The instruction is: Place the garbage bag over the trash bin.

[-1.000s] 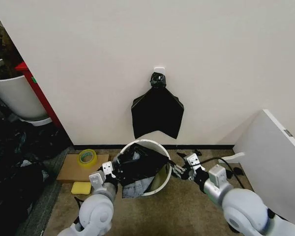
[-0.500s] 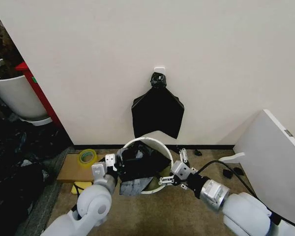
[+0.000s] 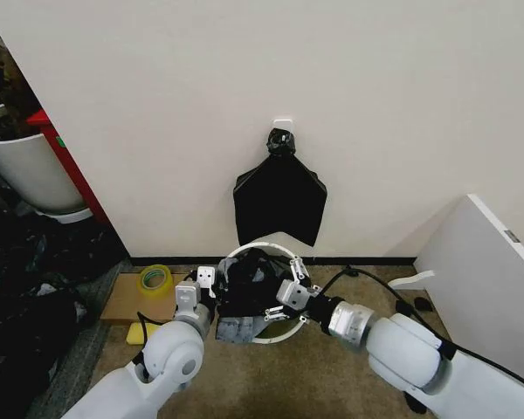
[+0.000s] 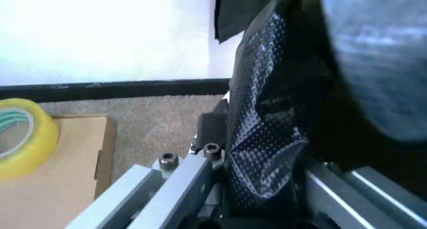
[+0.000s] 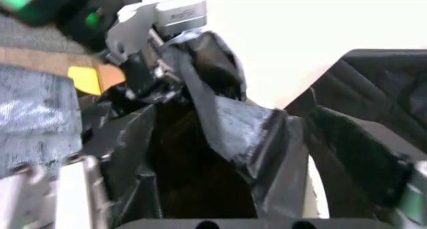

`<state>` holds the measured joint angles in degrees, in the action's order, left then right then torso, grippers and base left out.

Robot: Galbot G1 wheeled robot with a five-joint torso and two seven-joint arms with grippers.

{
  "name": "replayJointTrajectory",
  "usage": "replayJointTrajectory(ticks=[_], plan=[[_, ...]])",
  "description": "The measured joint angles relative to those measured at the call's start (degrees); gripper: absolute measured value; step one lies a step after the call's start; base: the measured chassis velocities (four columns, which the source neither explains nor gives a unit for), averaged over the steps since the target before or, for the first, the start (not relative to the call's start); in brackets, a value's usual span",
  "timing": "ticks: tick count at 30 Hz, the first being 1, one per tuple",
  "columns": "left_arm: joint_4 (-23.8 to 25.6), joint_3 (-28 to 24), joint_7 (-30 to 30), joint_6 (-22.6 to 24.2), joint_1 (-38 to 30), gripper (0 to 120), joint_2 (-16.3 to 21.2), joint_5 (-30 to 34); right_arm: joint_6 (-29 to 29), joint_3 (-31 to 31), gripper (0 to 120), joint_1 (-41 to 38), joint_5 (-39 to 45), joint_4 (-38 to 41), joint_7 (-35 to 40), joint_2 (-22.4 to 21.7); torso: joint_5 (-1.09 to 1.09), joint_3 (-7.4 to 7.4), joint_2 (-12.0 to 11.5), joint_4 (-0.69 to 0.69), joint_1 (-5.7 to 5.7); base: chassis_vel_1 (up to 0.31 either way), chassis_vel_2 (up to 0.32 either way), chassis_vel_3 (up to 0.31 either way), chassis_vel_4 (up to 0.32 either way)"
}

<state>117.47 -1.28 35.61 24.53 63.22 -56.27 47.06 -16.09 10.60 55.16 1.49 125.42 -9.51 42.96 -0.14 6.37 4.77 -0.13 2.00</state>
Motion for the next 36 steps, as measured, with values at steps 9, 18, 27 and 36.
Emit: replayJointTrajectory(ticks=[9, 18, 27, 36], plan=[[-0.06, -0.15, -1.11, -0.16, 0.01, 1, -0.23, -0.63, 3.6, 1.71, 53, -0.75, -9.2, -2.14, -1.0, 1.43, -0.01, -0.01, 0.0, 0.0, 0.0, 0.0, 0.0, 0.0, 0.0], [0.62, -0.23, -2.22, -0.18, 1.69, 1, -0.4, -1.71, 3.79, 3.8, 22, -2.51, -11.26, -3.67, -2.08, 1.91, 0.0, -0.01, 0.0, 0.0, 0.0, 0.0, 0.0, 0.0, 0.0], [1.01, 0.58, -4.23, -0.81, 3.15, 1, 0.02, -4.48, 4.99, 3.01, 0, -2.31, -10.52, -4.7, -2.8, 1.1, -0.01, -0.01, 0.0, -0.01, 0.0, 0.0, 0.0, 0.0, 0.0], [0.83, 1.95, -12.45, -6.01, 6.76, 1, 1.92, -14.08, 1.27, -1.68, 0, -2.28, 8.95, -2.75, 2.27, 1.23, -0.01, -0.01, 0.0, 0.0, 0.0, 0.0, 0.0, 0.0, 0.0]])
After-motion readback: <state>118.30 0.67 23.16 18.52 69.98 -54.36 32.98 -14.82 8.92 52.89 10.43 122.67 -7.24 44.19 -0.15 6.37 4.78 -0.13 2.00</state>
